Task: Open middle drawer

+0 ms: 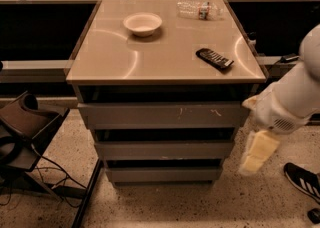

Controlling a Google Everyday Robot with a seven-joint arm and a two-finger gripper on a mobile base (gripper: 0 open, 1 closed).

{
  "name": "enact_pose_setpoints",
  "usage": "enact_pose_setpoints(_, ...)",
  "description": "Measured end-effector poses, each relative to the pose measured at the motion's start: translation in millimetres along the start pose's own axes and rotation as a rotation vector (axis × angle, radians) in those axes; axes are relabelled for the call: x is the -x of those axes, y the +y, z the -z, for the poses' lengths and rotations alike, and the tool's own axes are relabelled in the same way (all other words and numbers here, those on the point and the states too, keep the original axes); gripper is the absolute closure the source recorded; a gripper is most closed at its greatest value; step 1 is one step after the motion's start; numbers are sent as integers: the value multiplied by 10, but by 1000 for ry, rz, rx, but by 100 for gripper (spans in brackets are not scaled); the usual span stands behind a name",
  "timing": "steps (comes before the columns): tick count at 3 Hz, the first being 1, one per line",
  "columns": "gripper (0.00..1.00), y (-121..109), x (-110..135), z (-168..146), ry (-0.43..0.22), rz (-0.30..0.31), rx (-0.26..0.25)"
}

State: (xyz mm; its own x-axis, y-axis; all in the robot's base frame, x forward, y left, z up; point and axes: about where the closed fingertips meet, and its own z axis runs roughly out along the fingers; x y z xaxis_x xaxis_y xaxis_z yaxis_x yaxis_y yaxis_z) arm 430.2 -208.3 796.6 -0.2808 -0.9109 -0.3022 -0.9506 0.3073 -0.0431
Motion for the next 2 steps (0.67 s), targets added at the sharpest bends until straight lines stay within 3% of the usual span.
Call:
enact_pose_setpoints(1, 0, 279, 262, -1002, -113, -7, 116)
enact_pose_setpoints(2, 0, 403, 587, -1856, -226, -40, 190)
